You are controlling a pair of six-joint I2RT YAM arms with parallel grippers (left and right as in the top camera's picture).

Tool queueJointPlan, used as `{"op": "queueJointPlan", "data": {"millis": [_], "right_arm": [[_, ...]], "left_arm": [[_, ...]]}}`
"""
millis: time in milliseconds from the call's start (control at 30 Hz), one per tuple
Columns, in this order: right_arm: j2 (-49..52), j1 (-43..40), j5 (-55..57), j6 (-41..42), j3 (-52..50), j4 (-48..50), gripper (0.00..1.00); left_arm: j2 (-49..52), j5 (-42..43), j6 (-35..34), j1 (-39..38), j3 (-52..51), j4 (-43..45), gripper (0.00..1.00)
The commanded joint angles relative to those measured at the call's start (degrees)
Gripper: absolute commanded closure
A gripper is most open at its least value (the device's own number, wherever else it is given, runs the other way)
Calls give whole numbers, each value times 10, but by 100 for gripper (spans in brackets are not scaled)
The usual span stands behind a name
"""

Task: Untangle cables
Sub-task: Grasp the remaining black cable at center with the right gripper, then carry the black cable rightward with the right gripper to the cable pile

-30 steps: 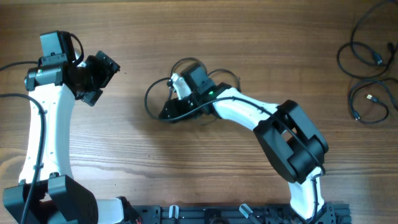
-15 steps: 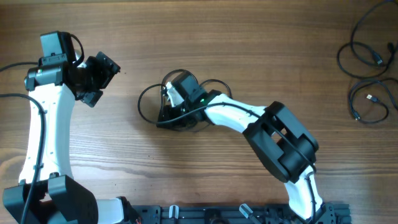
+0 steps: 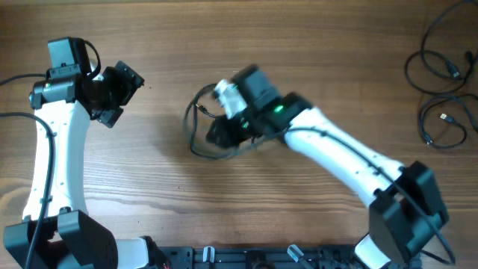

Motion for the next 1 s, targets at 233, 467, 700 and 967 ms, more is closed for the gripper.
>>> {"op": "queueJointPlan", "data": {"millis": [233,467,700,967], "right_arm": [[88,74,156,-489,-3,-2,43],[134,158,290,-537,-3,9,35],[193,167,447,-522,-3,146,50],[199,130,485,-476,-3,193,94]], "left_arm": [[2,-1,7,1,1,5,8],[2,-1,7,1,1,5,8],[2,-1,7,1,1,3,8],[2,-1,7,1,1,2,8]]}}
